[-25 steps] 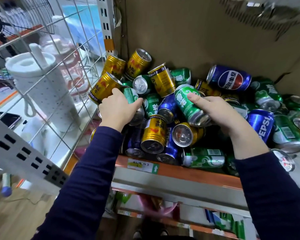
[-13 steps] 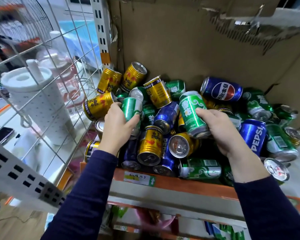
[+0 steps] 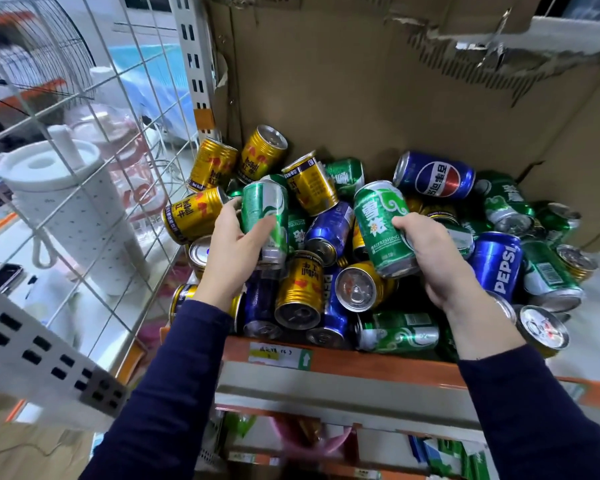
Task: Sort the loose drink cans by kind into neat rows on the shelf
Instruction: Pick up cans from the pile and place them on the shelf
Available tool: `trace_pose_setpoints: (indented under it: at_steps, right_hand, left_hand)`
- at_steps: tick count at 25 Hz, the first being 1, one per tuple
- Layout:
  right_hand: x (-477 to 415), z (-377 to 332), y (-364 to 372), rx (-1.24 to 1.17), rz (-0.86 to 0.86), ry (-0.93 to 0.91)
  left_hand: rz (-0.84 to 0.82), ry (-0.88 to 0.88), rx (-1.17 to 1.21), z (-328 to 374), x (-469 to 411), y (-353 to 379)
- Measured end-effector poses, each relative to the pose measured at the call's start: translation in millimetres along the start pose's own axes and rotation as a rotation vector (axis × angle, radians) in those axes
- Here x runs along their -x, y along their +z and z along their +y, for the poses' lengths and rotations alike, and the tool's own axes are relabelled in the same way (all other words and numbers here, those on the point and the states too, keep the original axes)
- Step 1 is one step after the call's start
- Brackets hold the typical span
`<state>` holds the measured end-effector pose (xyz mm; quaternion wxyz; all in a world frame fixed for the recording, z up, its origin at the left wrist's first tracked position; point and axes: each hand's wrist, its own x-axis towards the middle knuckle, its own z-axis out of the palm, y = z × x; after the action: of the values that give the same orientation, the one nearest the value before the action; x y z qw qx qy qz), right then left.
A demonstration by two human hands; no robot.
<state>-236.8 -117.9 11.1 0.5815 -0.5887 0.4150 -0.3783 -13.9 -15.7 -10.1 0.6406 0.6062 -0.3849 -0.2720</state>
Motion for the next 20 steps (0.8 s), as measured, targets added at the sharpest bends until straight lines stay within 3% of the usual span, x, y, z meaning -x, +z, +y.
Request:
trace_pose_setpoints:
  at_steps: [4,9,14,20]
  right_hand:
    - [9,-3,-1,0.000,-0.033,-0.016]
    - [31,-15,-34,-0.083,0.109,-0.084]
    - [66,-14,-107,-0.066,0.321,-0.166]
    - [128,2,-240,0.023,0.548,-0.177]
  left_hand:
    - [-0.043,-0.163,0.291,5,-6,7]
    - [-0.214,-0.249,0.521,29,-5,47]
    - [-0.345,-0.004,0.246,48,20,123]
    - [-0.527,0.191,0.236,60,81,269]
